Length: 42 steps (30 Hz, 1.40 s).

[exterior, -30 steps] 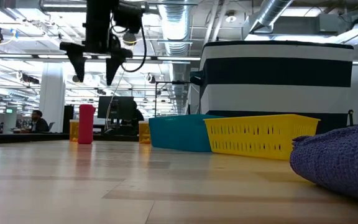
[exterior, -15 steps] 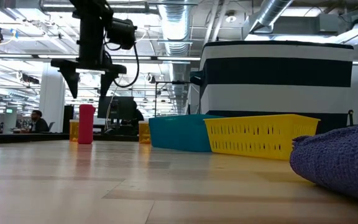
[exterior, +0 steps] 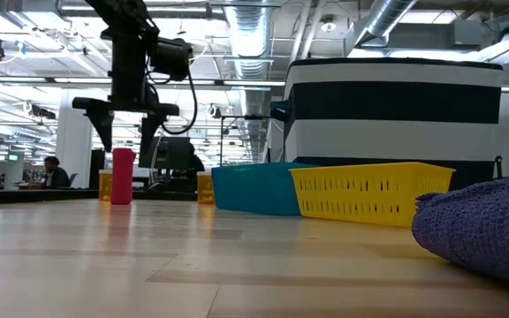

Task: Pick & Place Medicine items
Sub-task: Put the red bandage into the blue bin

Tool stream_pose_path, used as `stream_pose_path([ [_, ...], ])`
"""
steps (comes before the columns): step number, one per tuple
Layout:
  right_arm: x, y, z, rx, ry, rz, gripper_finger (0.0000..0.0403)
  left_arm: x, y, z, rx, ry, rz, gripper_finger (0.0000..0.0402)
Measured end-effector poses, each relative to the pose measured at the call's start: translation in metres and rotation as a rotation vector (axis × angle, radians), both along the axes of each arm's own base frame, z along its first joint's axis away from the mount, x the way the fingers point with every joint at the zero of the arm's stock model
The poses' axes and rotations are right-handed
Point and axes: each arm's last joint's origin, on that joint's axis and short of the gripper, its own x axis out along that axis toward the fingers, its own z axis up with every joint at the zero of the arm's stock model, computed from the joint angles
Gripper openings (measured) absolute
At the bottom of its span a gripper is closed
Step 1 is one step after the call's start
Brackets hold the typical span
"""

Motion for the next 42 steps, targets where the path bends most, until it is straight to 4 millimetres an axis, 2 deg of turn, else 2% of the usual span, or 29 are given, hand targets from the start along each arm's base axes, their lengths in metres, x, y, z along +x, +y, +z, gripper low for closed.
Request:
stream_pose_path([
  [11, -0.001, -0.002, 0.001, 0.005, -0.004, 0.0, 0.0162, -0.005, 0.005, -0.012, 0.008, -0.009, 0.011, 0.0305],
  [42, -0.003, 0.001, 0.0, 0.002, -0.002, 0.029, 0.0162, -0.008, 0.006, -0.013, -0.006, 0.014, -0.004, 0.0162],
])
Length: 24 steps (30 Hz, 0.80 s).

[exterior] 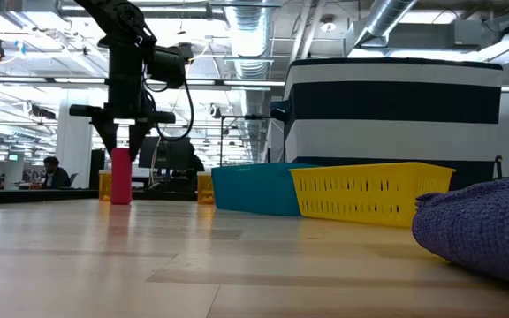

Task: Pick & Place Medicine items
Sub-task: Put the red bandage into the blue bin

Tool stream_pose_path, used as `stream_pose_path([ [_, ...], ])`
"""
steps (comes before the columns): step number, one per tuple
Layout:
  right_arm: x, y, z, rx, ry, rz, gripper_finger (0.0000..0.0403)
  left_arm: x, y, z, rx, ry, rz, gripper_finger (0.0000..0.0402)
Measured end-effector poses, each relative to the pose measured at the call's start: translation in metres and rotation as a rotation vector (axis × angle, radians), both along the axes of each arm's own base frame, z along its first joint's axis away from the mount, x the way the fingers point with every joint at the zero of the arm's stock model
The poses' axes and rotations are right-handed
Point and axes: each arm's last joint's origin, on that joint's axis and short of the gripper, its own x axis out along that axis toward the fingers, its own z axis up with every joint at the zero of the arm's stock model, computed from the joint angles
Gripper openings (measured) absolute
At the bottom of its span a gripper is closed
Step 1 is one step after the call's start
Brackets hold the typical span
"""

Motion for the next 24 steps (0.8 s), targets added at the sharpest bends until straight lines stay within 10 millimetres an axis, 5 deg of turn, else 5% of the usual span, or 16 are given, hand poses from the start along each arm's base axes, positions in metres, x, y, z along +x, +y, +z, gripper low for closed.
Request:
stream_pose_path([
  [9, 0.0, 0.0, 0.0, 0.001, 0.0, 0.003, 0.0162, 0.0, -0.001, 0.001, -0.008, -0.009, -0.018, 0.0099],
  [24, -0.004, -0.004, 0.002, 0.01, -0.012, -0.001, 0.0162, -0.003, -0.017, 0.044, 0.002, -0.305, -0.213, 0.0093],
])
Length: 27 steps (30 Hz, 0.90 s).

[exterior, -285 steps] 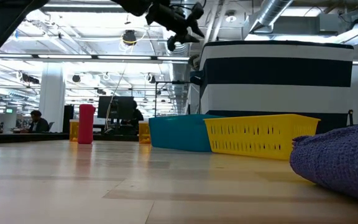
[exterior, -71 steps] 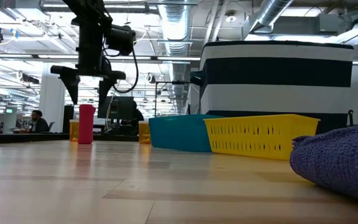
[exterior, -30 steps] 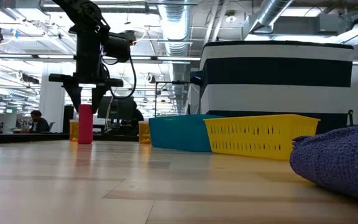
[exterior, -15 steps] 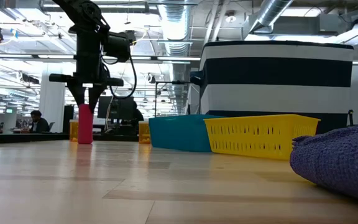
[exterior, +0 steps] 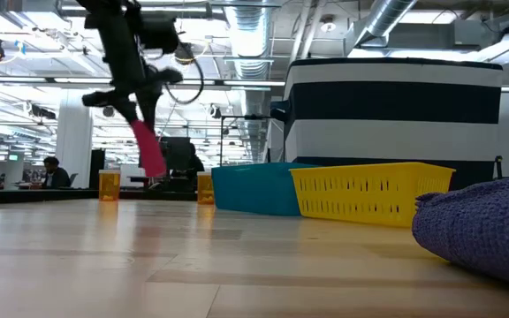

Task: Pick & Place Medicine items
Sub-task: Put the red bandage into the blue bin

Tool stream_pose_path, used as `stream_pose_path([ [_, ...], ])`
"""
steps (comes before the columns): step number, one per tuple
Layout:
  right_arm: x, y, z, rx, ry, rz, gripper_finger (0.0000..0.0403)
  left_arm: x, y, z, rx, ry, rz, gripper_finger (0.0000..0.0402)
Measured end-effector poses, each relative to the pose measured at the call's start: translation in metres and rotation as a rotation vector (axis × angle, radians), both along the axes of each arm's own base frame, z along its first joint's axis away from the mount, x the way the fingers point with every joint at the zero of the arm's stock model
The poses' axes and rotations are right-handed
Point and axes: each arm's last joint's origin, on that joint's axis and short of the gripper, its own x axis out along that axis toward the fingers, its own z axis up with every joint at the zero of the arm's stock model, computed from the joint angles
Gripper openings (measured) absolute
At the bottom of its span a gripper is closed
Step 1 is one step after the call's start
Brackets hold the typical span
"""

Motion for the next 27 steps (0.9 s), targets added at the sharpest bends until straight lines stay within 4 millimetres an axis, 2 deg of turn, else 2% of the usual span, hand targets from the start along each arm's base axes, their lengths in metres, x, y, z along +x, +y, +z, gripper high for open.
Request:
stream_pose_path([
  [5, -0.002, -0.003, 0.001, -0.004, -0.007, -0.008, 0.0162, 0.008, -0.008, 0.033, 0.136, -0.135, -0.162, 0.0092],
  [12, -0.003, -0.004, 0.001, -0.01, -0.009, -0.011, 0.0162, 0.04, -0.019, 0.075, 0.359, -0.362, -0.405, 0.0092],
  [15, -0.003, -0.004, 0.001, -0.015, -0.01, -0.013, 0.0162, 0.058, -0.019, 0.078, 0.344, -0.333, -0.457, 0.0092],
  [20, -0.003, -0.005, 0.001, -0.013, -0.012, -0.014, 0.0162, 0.099, -0.027, 0.084, 0.372, -0.273, -0.627, 0.0092],
  [23, -0.003, -0.005, 0.002, -0.01, -0.015, -0.014, 0.0162, 0.122, -0.034, 0.083, 0.365, -0.174, -0.737, 0.0092],
  [27, -0.003, -0.005, 0.002, -0.012, -0.015, -0.015, 0.0162, 0.141, -0.042, 0.08, 0.361, -0.005, -0.849, 0.0092],
])
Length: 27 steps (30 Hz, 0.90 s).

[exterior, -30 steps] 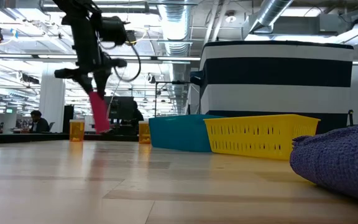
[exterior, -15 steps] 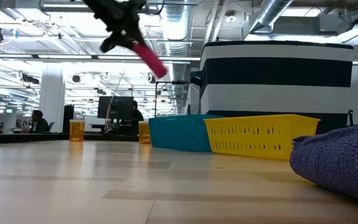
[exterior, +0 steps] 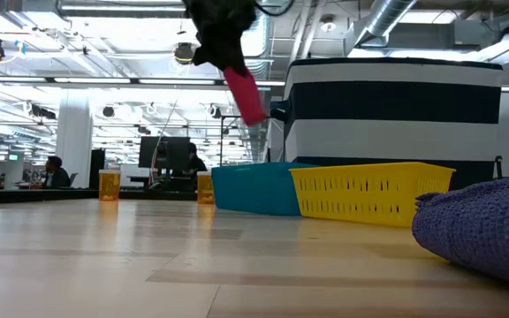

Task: Pick & Place Medicine items
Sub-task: Put the red bandage into the blue bin

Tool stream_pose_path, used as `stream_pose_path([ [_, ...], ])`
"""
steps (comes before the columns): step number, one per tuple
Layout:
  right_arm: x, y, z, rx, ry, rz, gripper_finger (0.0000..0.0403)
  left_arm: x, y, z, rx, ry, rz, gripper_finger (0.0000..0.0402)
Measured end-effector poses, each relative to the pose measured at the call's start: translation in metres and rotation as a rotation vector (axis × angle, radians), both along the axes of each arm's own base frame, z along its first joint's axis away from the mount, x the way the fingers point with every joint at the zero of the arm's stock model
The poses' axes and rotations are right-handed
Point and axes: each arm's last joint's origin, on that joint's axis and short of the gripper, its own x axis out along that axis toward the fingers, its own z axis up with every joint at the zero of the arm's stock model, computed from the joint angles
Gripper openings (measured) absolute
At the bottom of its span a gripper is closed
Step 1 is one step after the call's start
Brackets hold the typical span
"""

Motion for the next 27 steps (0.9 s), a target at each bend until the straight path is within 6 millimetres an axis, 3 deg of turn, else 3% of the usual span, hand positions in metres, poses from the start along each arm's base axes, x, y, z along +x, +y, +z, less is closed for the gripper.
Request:
stream_pose_path([
  [10, 0.0, 0.001, 0.0, -0.009, 0.002, 0.001, 0.0162, 0.027, -0.004, -0.035, -0.013, 0.174, 0.048, 0.0092],
  [27, 0.001, 0.001, -0.001, -0.016, 0.007, 0.002, 0.0162, 0.046, 0.004, -0.08, -0.012, 0.308, 0.094, 0.0092],
])
